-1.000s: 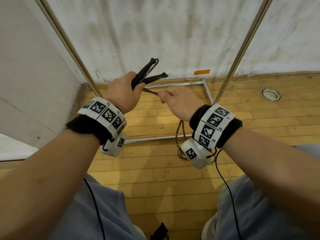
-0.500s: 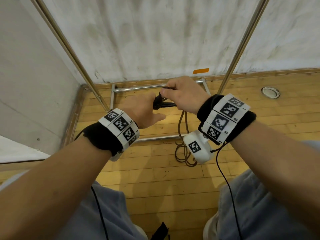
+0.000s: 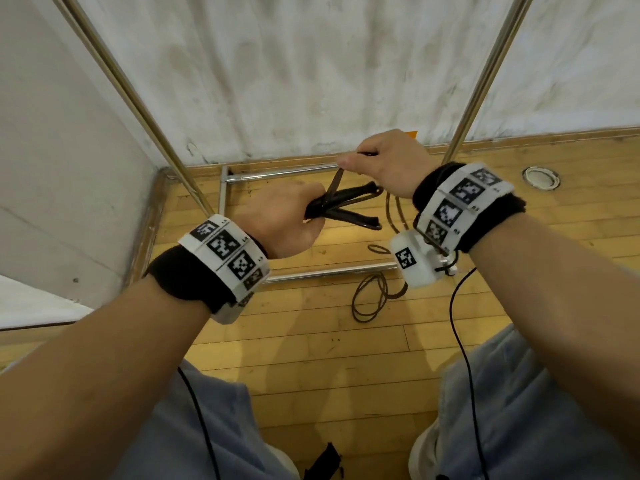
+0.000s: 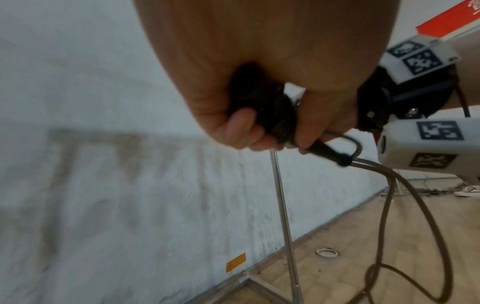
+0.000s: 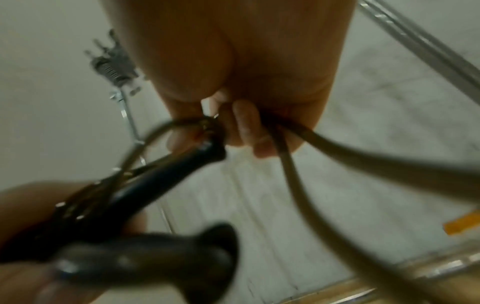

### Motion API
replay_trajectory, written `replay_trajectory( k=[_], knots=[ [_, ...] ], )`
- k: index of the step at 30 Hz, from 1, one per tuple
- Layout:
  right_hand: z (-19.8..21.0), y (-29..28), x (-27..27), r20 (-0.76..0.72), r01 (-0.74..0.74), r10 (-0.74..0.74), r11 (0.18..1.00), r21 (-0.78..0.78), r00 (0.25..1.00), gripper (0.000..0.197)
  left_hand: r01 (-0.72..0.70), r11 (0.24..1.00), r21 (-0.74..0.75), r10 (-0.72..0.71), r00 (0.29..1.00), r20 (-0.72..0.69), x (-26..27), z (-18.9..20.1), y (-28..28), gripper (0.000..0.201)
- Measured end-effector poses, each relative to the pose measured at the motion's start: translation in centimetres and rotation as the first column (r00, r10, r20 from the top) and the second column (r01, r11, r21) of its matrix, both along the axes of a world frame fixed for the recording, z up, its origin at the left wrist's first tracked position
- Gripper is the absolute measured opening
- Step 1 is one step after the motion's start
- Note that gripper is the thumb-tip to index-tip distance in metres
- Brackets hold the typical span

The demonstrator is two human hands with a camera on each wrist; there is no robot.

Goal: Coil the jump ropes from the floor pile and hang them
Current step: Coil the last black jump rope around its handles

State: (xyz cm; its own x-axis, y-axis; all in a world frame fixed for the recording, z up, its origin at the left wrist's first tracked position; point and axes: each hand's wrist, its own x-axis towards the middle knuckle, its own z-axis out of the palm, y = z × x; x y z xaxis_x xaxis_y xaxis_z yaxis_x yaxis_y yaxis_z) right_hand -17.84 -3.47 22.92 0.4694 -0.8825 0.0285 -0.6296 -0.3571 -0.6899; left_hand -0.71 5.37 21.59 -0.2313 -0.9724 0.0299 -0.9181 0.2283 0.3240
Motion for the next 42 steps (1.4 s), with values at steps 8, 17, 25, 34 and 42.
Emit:
replay_trajectory(
  k=[8, 17, 25, 34, 42],
  knots=[
    [-0.9, -0.6, 0.0, 0.451, -0.158, -0.055, 0.894, 0.420, 0.891, 0.037, -0.082, 0.996, -0.015, 0.068, 0.900, -0.430, 0.3, 2.0, 0.5, 0.013],
    [-3.0, 2.5, 3.5, 0.431, -0.131, -0.056, 0.910, 0.393, 0.901, 0.040, -0.288, 0.956, 0.053, 0.255, 0.728, -0.636, 0.8, 2.2, -1.1, 0.032],
    [-3.2, 5.0, 5.4, 0.347, 0.061, -0.101, 0.991, 0.123, 0.933, 0.021, -0.379, 0.923, -0.072, 0.272, 0.771, -0.575, 1.0, 1.8, -2.1, 0.024],
    [-2.1, 2.5, 3.6, -0.040, 0.180, -0.190, 0.969, -0.170, 0.981, 0.026, -0.321, 0.937, -0.139, 0.214, 0.841, -0.497, -0.5, 2.4, -1.2, 0.023],
    [-2.6, 3.9, 4.4, 0.529, -0.242, -0.099, 0.808, 0.537, 0.843, 0.017, -0.362, 0.924, -0.125, 0.234, 0.791, -0.565, 0.6, 4.0, -1.2, 0.022]
  ],
)
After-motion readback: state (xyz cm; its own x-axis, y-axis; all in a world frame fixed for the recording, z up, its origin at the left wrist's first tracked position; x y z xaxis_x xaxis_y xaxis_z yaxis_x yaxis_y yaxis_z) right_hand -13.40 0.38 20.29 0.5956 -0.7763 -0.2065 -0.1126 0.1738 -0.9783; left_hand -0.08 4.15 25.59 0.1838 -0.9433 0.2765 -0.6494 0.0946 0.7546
